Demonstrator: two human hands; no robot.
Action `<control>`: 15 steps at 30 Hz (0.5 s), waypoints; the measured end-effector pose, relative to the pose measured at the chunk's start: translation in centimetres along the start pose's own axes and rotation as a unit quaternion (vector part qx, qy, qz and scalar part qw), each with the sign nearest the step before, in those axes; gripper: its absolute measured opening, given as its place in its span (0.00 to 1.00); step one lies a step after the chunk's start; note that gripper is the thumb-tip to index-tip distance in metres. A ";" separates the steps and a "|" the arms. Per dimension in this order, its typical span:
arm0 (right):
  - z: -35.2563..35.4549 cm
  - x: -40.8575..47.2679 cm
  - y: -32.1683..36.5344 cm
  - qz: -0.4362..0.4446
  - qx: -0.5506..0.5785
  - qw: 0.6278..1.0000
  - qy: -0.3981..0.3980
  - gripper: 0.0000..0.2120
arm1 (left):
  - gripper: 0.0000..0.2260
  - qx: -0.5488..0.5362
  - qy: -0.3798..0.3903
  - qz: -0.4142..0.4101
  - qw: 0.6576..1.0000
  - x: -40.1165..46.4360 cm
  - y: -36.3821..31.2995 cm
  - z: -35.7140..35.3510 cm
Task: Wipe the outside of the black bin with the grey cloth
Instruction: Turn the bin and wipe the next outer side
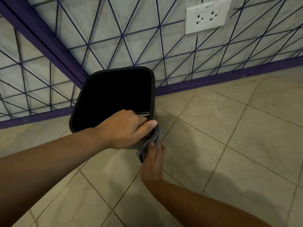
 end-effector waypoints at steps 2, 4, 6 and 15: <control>0.5 0.7 -0.7 -0.047 -0.005 0.999 -0.019 0.31 | 0.23 0.009 0.001 0.001 1.000 -0.1 -0.2 0.2; 1.1 1.4 -1.2 -0.075 -0.004 0.996 -0.037 0.42 | 0.24 0.011 0.003 0.000 1.000 -0.4 -0.2 0.3; 2.0 1.8 -1.3 -0.084 0.006 0.996 -0.040 0.30 | 0.25 -0.007 0.023 0.014 1.000 -0.8 0.3 0.4; 3.8 2.1 -2.8 -0.046 -0.169 0.982 0.073 0.30 | 0.26 -0.074 0.116 0.148 0.979 -0.3 1.5 1.3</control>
Point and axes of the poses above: each hand's wrist, its own x-axis towards the middle knuckle, its own z-axis out of the back of the hand, y = z × x, the point moved 1 cm from there along x, towards the middle knuckle, and after that the axes turned 10 degrees about -y, right-handed, at the moved point
